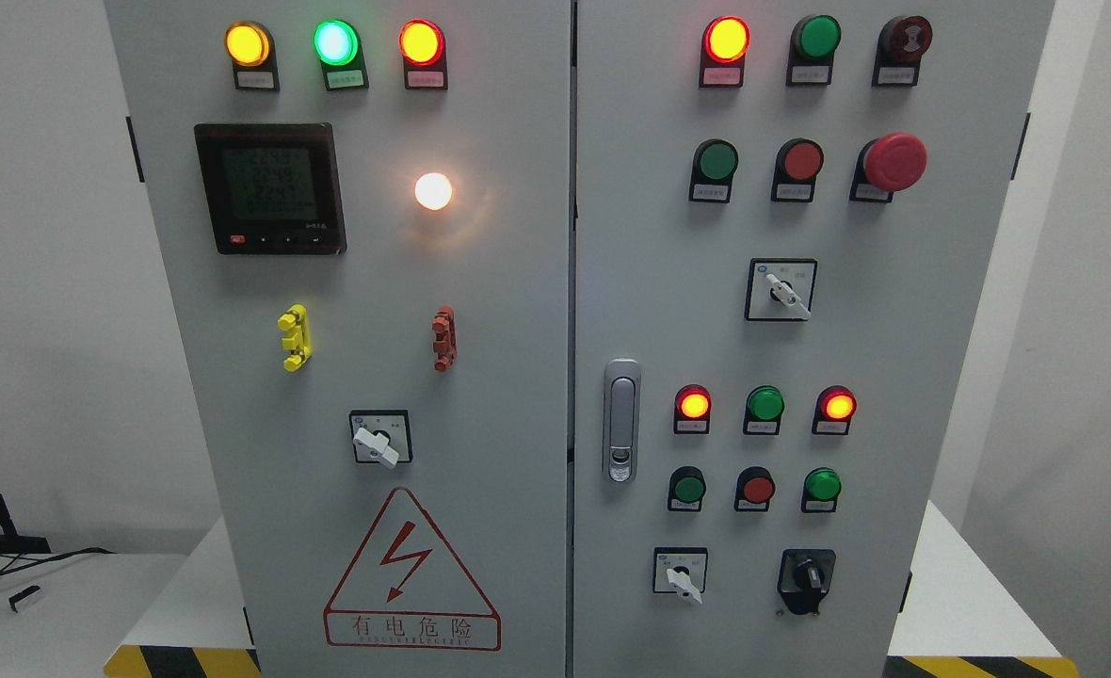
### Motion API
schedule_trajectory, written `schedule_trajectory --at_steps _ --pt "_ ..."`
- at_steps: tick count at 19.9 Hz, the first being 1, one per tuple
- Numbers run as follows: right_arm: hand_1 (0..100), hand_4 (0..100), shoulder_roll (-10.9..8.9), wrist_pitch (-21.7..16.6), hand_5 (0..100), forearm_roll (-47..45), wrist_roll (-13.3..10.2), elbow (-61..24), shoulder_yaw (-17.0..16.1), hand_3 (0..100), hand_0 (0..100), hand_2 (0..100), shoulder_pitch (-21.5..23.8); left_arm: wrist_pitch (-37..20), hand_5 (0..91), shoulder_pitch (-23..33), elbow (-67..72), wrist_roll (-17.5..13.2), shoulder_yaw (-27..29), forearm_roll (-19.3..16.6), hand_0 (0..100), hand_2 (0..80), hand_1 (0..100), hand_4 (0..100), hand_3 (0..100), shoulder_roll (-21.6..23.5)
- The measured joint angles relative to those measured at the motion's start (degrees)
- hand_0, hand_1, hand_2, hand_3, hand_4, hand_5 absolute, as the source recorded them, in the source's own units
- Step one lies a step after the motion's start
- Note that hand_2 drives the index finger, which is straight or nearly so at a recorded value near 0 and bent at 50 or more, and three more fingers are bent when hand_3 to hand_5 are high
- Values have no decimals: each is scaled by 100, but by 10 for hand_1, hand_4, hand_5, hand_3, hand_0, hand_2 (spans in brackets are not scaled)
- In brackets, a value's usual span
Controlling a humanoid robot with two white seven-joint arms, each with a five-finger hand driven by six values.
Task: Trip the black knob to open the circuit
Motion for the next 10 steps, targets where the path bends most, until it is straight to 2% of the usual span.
schedule_trajectory --at_steps 4,10 --pt "567 378 -12 -13 373 0 70 -446 -148 464 309 314 -40 0 0 0 0 0 0 0 120 0 389 0 0 0" --pt "569 469 -25 -136 423 0 159 -1023 -301 535 316 356 -185 0 0 0 0 0 0 0 120 0 389 0 0 0"
